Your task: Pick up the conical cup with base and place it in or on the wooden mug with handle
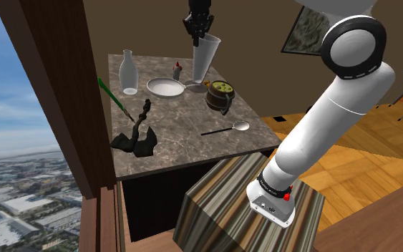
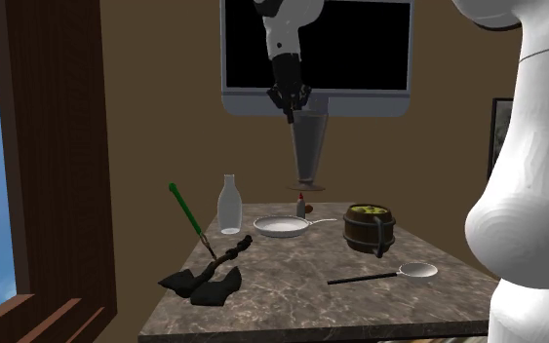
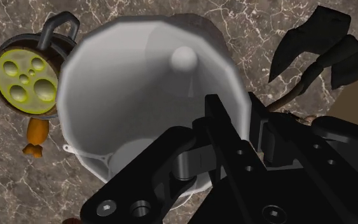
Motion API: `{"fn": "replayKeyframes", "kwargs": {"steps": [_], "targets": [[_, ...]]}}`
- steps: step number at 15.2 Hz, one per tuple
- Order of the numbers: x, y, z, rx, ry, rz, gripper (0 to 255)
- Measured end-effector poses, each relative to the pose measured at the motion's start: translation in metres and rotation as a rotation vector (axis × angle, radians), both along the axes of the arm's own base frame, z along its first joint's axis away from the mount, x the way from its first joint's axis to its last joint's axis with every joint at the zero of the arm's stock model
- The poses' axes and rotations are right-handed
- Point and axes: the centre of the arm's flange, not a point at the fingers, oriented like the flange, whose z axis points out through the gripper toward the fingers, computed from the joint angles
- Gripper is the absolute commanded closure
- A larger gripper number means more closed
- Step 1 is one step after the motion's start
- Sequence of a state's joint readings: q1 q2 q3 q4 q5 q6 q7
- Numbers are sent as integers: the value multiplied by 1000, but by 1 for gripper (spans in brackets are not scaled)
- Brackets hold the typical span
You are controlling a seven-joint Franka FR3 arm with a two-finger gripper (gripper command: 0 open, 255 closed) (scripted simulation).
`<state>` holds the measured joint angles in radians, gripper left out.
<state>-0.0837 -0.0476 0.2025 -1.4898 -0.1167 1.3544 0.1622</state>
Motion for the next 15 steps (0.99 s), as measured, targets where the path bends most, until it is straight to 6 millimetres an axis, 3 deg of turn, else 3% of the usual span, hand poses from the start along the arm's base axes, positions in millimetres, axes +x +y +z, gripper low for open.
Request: {"fn": "replayKeyframes", "kwargs": {"steps": [15], "targets": [[7, -194, 40, 0, 1, 0, 255]]}}
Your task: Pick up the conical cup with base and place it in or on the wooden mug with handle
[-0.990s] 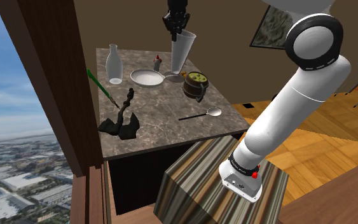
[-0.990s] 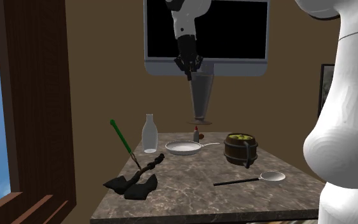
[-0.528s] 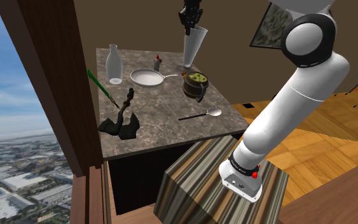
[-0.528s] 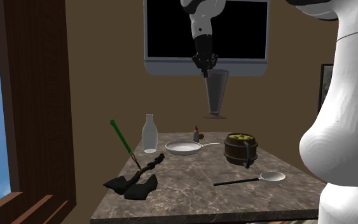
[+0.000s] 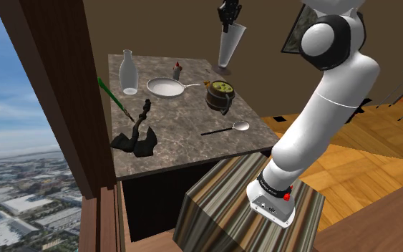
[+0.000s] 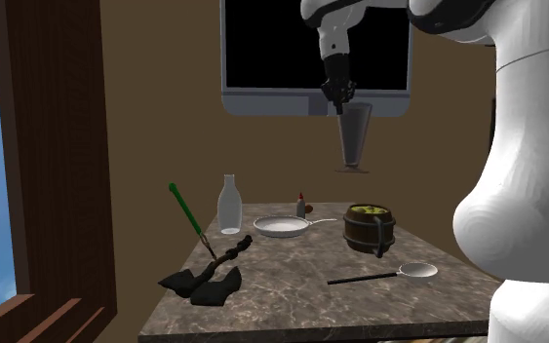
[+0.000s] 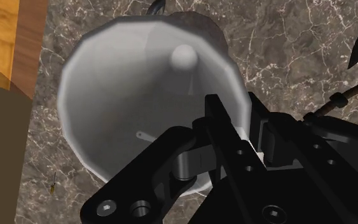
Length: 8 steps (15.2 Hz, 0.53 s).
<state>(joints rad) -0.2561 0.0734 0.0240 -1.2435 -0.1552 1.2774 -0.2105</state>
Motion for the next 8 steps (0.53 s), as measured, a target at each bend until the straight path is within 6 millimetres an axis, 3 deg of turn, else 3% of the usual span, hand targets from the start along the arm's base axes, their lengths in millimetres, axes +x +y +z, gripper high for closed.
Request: {"fn": "replayKeyframes", "kwargs": {"steps": [8], "targets": [[9, -104, 19, 0, -1, -1, 255]]}}
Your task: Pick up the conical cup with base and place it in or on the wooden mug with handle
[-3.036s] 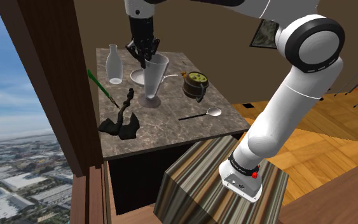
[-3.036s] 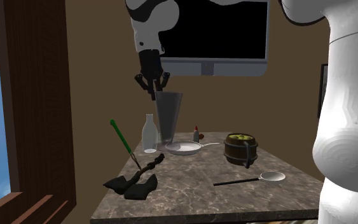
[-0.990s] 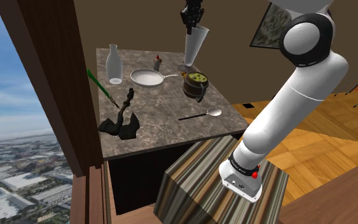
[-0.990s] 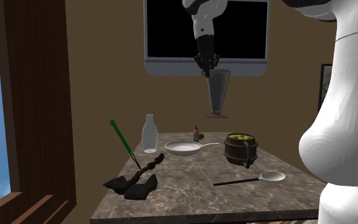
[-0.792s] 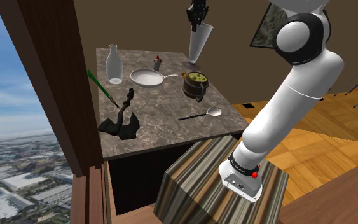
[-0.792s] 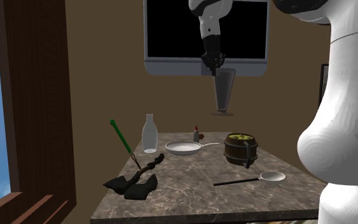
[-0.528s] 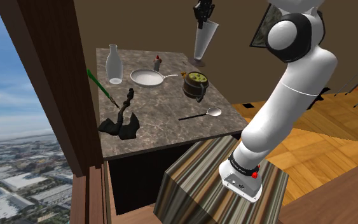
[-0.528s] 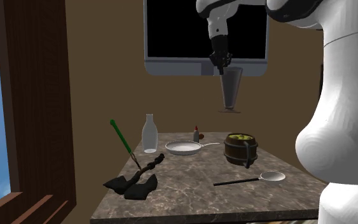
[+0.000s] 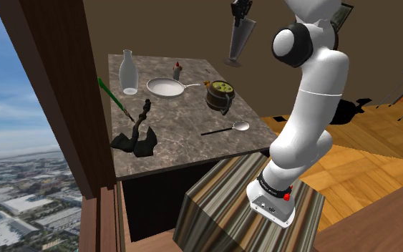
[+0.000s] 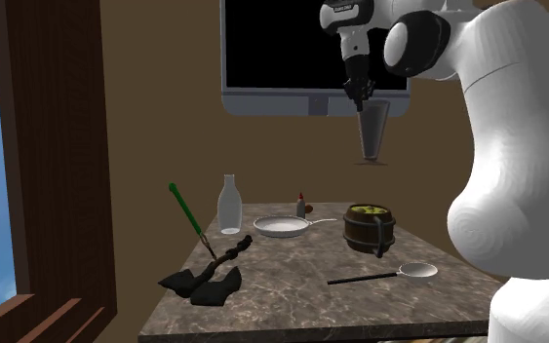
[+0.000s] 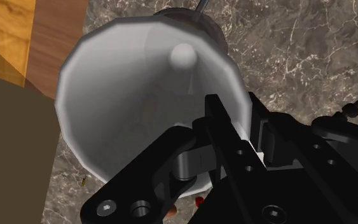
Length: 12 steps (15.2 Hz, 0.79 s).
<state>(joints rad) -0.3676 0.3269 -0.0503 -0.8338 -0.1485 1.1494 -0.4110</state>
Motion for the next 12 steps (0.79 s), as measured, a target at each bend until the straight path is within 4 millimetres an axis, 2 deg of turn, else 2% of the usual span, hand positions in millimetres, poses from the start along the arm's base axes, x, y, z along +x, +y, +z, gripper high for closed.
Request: {"fn": "replayKeyframes", "kwargs": {"steps": [2, 4, 12], "targets": [[-2, -12, 1, 0, 1, 1, 255], [-2, -16, -7, 0, 1, 1, 255], [-1, -17, -48, 0, 1, 2, 255]]}}
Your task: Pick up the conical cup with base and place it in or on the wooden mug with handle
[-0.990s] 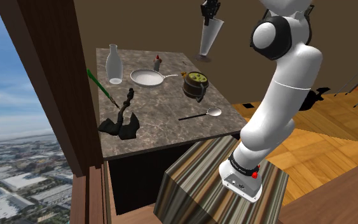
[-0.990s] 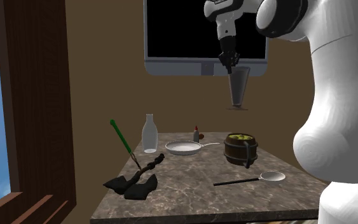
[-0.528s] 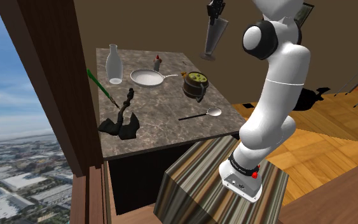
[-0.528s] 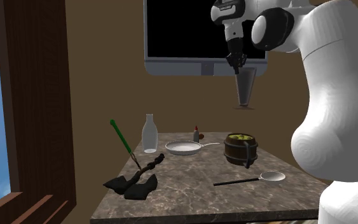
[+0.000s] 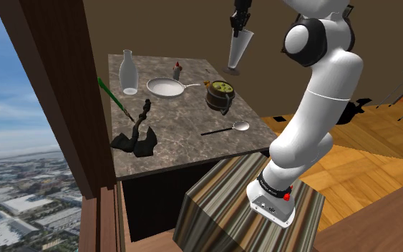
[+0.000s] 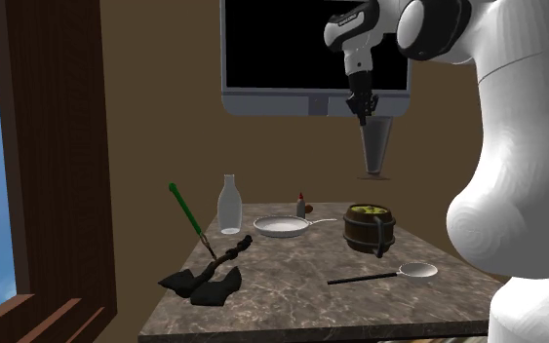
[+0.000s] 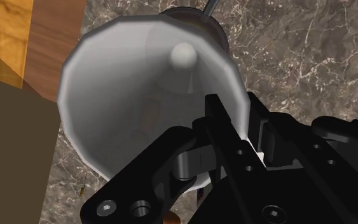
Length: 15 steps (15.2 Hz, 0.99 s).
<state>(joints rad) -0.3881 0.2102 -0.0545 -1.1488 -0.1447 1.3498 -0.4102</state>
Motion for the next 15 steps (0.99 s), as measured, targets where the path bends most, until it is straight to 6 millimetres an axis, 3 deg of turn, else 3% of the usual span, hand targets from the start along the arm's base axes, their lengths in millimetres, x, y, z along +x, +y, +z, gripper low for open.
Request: {"fn": "replayKeyframes", "kwargs": {"steps": [15], "targets": [[-1, 0, -79, 0, 0, 0, 255]]}}
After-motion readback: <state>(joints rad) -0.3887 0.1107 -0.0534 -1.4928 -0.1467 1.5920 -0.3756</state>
